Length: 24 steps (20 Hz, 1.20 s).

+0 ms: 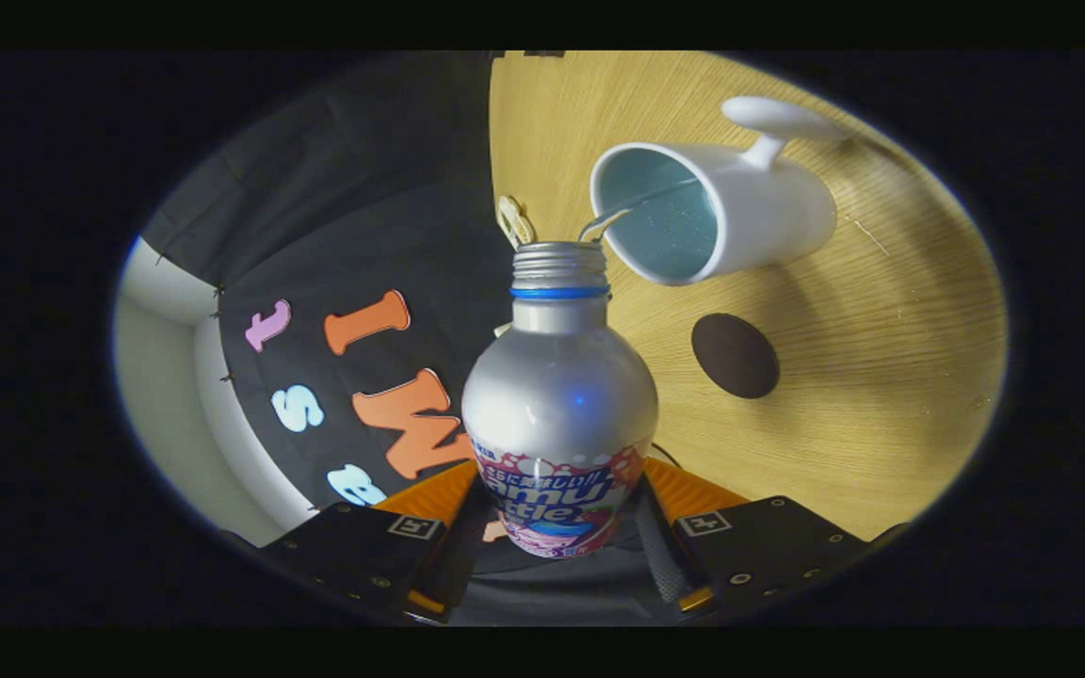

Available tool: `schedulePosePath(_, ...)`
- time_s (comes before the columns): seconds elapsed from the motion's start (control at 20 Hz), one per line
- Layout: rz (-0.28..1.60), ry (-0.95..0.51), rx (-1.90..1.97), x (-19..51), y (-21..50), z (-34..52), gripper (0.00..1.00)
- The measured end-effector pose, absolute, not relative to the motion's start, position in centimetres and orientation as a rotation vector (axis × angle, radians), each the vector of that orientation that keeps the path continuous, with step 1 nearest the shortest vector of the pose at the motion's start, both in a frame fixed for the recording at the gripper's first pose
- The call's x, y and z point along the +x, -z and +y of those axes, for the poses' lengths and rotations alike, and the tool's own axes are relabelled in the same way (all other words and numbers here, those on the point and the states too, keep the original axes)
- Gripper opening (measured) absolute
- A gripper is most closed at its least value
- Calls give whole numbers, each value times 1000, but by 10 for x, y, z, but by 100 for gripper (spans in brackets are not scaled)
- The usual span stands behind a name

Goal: Take the bottle from table, then pour the juice into the cup, finally place the bottle on the coaster

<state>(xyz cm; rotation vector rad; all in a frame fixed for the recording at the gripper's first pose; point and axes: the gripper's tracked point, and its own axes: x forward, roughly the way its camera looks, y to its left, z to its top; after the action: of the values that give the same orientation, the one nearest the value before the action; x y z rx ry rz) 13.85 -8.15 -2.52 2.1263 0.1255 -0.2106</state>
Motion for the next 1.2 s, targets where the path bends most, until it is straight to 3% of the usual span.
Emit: schedulePosePath(1.2,111,214,2186,139,20,-84,76)
